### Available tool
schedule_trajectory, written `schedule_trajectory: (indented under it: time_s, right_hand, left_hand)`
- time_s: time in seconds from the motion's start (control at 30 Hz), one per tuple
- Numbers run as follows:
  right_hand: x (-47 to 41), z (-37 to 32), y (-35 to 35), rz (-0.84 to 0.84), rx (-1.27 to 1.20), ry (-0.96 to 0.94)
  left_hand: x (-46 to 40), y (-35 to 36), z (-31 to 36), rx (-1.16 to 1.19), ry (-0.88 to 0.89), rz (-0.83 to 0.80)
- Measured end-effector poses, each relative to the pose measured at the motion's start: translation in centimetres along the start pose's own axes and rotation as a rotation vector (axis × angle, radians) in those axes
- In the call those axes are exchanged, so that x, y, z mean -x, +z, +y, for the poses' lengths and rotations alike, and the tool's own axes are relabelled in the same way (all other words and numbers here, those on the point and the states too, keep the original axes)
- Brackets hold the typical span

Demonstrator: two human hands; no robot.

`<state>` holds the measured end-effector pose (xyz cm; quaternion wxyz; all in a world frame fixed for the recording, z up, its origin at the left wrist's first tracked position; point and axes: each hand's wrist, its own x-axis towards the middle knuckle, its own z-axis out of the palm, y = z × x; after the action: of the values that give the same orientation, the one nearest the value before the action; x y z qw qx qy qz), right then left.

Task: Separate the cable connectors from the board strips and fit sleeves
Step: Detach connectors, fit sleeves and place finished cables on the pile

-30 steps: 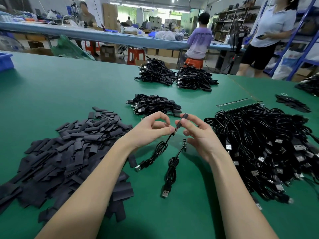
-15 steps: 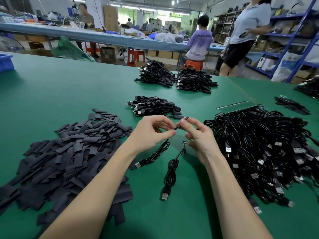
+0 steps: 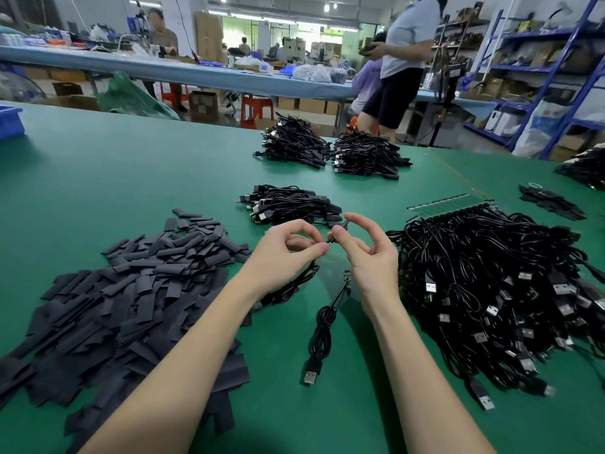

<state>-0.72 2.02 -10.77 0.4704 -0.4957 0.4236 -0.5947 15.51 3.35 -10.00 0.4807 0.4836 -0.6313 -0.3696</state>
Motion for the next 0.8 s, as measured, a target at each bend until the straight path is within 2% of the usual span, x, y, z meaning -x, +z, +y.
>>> schedule_trajectory:
  time_s: [0.33,0.5,0.8]
  right_hand:
    - [0.2,0.0,0.7,0.104,-0.046,-0.054]
    - [0.4,0.7,1.0,0.103,-0.049,-0.036]
    - [0.6,1.1,1.4,0.086,-0.06,0.006]
  left_hand:
    - [0.1,1.0,0.3,0.105,-0.071,0.056]
    - [0.1,1.1,0.1,0.144,-0.094,0.106]
    - [0.2,0.8,0.1,0.112,-0.107,0.101]
